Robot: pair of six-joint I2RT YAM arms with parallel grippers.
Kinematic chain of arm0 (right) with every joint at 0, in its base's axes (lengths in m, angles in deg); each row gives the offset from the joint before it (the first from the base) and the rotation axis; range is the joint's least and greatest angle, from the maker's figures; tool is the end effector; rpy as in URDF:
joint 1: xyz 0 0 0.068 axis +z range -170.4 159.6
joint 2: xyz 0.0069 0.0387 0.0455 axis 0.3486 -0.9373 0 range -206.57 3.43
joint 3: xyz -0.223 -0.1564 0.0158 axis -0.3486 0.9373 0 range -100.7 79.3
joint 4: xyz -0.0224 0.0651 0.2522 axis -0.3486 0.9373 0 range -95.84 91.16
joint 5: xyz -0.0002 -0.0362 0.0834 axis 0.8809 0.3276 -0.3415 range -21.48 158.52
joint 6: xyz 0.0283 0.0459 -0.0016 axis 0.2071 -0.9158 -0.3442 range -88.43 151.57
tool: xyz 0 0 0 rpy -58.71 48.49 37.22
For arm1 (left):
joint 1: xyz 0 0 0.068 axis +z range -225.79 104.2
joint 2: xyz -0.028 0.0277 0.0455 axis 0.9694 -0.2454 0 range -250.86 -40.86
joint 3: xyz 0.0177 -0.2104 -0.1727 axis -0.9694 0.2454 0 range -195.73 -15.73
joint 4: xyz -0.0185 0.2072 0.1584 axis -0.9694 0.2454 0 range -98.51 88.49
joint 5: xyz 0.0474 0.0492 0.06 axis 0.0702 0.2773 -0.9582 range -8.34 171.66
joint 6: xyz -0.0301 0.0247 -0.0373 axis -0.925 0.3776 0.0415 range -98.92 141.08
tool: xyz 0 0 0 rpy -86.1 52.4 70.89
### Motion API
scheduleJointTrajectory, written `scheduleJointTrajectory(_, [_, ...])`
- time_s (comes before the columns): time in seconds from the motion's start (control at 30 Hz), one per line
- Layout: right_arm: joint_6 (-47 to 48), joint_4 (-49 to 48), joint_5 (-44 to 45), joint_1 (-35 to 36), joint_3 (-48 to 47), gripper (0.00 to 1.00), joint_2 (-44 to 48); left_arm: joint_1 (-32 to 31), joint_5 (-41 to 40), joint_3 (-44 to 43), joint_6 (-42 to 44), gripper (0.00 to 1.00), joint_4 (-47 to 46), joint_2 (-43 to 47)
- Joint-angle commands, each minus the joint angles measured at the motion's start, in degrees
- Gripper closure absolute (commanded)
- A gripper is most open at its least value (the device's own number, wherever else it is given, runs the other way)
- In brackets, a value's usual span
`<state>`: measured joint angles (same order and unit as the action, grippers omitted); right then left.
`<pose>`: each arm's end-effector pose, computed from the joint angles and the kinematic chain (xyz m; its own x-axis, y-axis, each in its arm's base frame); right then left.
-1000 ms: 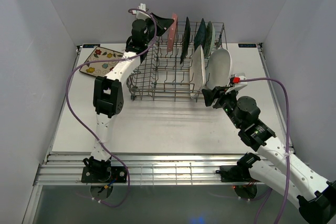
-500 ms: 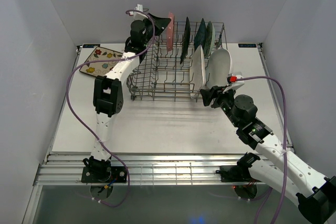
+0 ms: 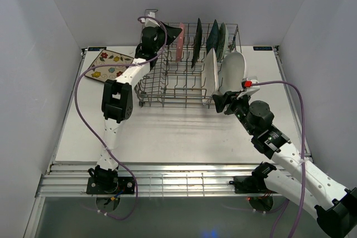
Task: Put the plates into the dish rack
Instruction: Insert the plate into the dish rack.
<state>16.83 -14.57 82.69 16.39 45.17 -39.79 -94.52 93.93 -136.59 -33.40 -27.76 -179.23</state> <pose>0.1554 0.1053 0.3141 -0.1027 0.2312 -0.9675 -0.3707 0.8936 0.2529 0.5447 -0.1926 0.2758 -0.4024 -0.7034 -0.5860 0.3225 0.4901 -0.8098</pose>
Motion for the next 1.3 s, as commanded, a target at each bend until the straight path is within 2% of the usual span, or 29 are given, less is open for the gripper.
scheduleJointTrajectory(0.0, [0.42, -1.99, -0.20, 0.29, -2.61, 0.32, 0.94, 0.26, -0.76, -0.52, 2.44, 1.00, -5.36, 3.45])
scheduleJointTrajectory(0.13, [0.59, -1.64, -0.37, 0.29, -2.78, 0.32, 0.95, -0.26, -0.41, -1.13, 3.94, 0.93, -5.45, 3.37])
scheduleJointTrajectory(0.27, [0.59, -1.38, -0.20, 0.29, -2.78, 0.32, 1.21, -0.18, 0.65, -1.84, 4.03, 0.68, -6.33, 2.93])
scheduleJointTrajectory(0.3, [0.59, -1.29, -0.20, 0.29, -2.78, 0.32, 1.30, -0.26, 1.00, -1.92, 4.03, 0.57, -6.68, 2.84])
scheduleJointTrajectory(0.37, [0.59, -1.03, -0.29, 0.29, -2.87, 0.32, 1.30, -0.26, 1.79, -2.01, 4.12, 0.49, -7.91, 2.75])
scheduleJointTrajectory(0.4, [0.59, -0.94, -0.20, 0.29, -2.96, 0.32, 1.39, -0.26, 2.22, -2.19, 4.12, 0.39, -8.35, 2.66])
scheduleJointTrajectory(0.5, [0.59, -0.58, -0.11, 0.29, -3.22, 0.32, 1.47, -0.26, 3.54, -3.59, 4.56, 0.24, -9.06, 2.66])
scheduleJointTrajectory(0.53, [0.59, -0.50, -0.20, 0.29, -3.14, 0.32, 1.56, -0.26, 3.90, -4.20, 4.90, 0.10, -9.06, 2.84])
scheduleJointTrajectory(0.57, [0.59, -0.32, -0.20, 0.29, -3.31, 0.32, 1.56, -0.26, 4.16, -4.30, 5.26, 0.04, -9.06, 3.10])
scheduleJointTrajectory(0.83, [0.50, 0.03, 0.06, 0.38, -3.40, 0.32, 1.74, -0.26, 7.50, -4.30, 8.77, 0.02, -9.41, 6.17])
scheduleJointTrajectory(1.1, [0.33, 0.21, -0.38, 0.29, -3.58, 0.32, 1.47, -0.18, 7.41, -1.05, 12.38, 0.02, -9.32, 10.31])
scheduleJointTrajectory(1.27, [-0.02, 0.47, -0.55, 0.29, -3.31, 0.32, 2.09, -0.35, 10.13, -0.43, 11.33, 0.02, -9.41, 11.54])
